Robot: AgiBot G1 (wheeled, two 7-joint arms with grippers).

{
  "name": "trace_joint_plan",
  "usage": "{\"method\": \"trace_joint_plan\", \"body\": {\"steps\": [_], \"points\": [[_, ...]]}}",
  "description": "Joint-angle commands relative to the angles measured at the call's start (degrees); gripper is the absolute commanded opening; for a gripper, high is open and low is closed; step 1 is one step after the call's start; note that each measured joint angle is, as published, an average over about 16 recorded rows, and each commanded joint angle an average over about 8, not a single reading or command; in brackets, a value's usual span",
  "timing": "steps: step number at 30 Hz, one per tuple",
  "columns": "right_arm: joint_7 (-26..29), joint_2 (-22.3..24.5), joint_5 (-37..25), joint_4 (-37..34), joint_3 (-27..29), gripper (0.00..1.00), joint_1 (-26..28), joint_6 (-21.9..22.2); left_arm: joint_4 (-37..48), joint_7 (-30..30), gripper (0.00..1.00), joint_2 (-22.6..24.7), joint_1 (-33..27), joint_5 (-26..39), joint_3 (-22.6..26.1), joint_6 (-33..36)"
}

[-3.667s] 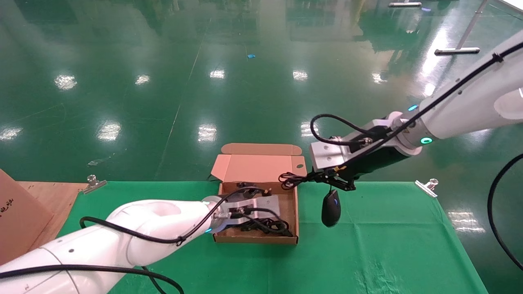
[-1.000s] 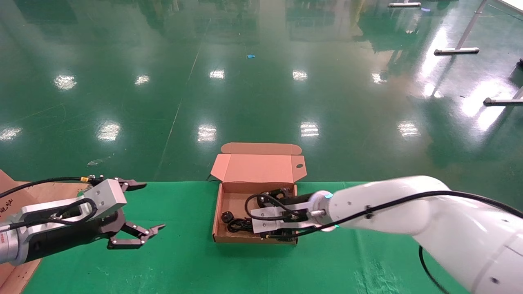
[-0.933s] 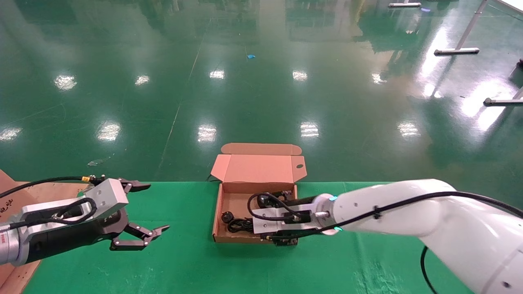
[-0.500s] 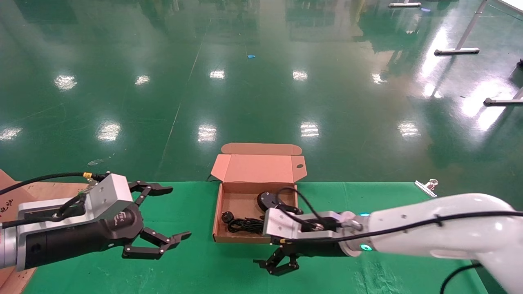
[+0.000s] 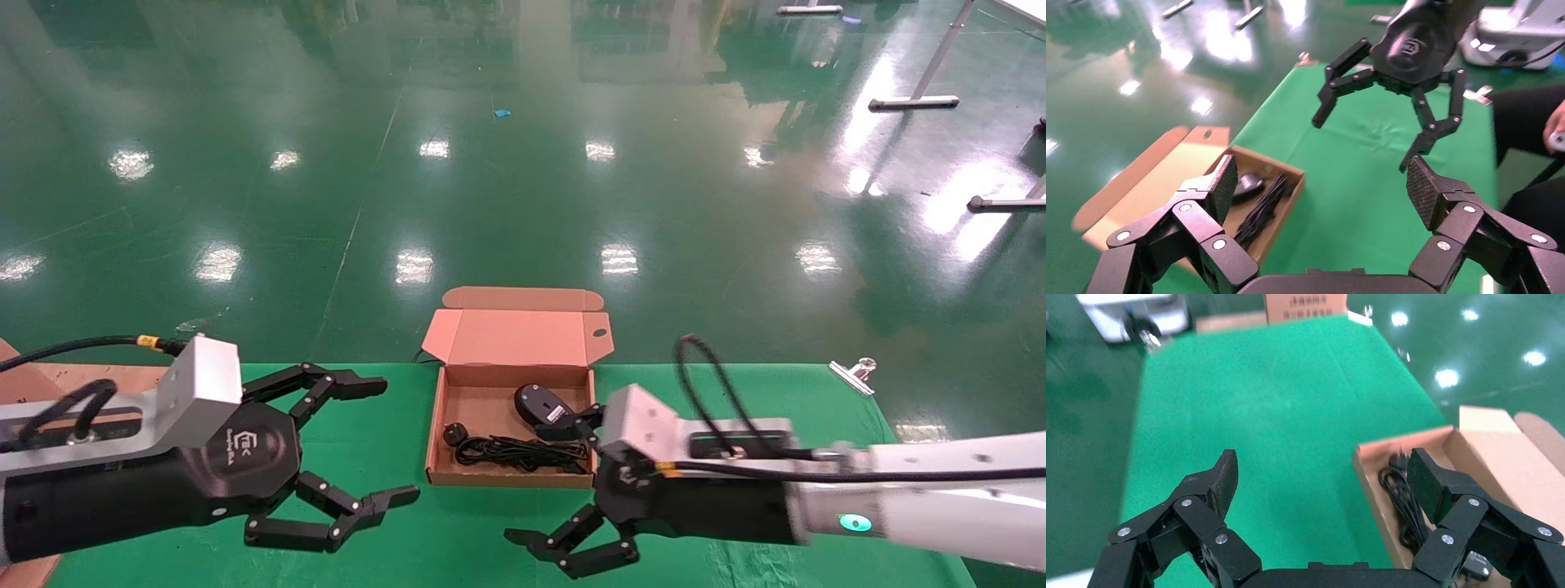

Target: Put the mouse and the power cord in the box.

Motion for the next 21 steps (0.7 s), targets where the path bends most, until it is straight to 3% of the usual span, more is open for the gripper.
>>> {"method": "trace_joint_plan", "body": {"steps": [1, 21], "points": [[0.41, 1.46, 1.87, 1.12, 2.23, 1.00, -1.13, -1.71, -0.01, -0.24, 1.00, 0.29, 0.54, -0.74, -1.60, 1.87], [4.38, 15.68, 20.07, 11.99, 23.93, 1.00, -12.15, -18.41, -0.12, -2.57, 1.00, 3.00, 5.70, -7.85, -16.95, 19.82]]}}
